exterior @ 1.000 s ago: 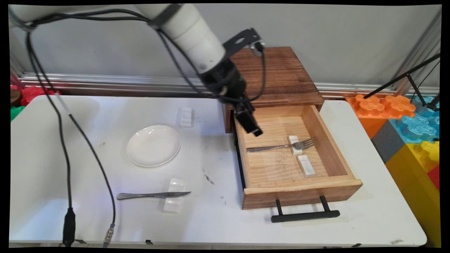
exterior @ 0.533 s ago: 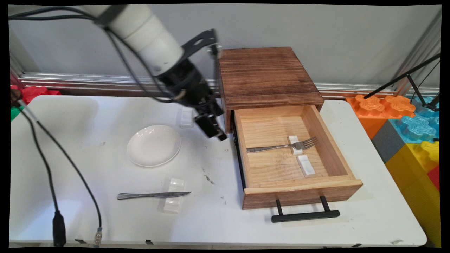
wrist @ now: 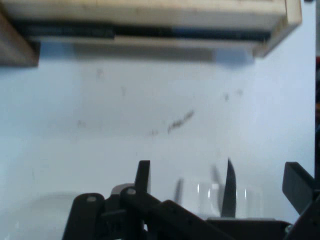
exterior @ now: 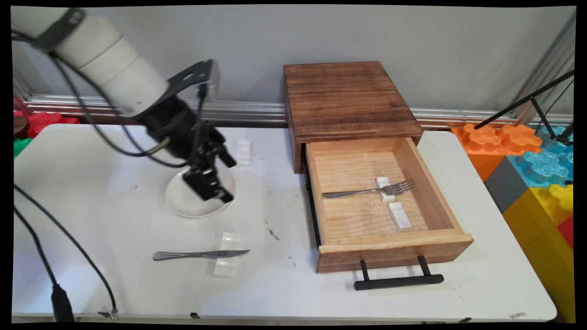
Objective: Pick up the knife from the right of the white plate
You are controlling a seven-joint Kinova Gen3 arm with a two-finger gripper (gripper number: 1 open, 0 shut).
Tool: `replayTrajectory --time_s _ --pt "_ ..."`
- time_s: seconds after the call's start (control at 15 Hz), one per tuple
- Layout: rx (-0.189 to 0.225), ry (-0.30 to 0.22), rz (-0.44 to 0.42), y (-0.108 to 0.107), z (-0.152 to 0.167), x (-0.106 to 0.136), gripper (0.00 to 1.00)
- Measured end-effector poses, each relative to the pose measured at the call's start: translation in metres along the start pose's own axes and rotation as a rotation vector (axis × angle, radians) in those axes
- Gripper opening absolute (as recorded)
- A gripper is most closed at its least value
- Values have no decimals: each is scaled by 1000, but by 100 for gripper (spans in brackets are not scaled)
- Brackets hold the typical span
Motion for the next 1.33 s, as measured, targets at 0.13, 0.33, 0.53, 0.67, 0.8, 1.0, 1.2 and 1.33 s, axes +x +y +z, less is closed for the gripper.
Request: replayTrajectory --time_s 0.13,0.33,0.53,0.67,0.8,1.0,1.2,1.33 --pt "3 -18 2 3 -3 -17 100" --pt "5 -46 5 7 -4 -45 100" --pt "-6 -77 13 12 0 -69 100" --pt "-12 -97 21 15 7 -85 100" --pt "-18 -113 27 17 15 -98 100" --pt "-22 -126 34 19 32 -113 100" --pt "-25 -131 42 21 53 -124 100" --pt "-27 -133 47 22 68 -130 100"
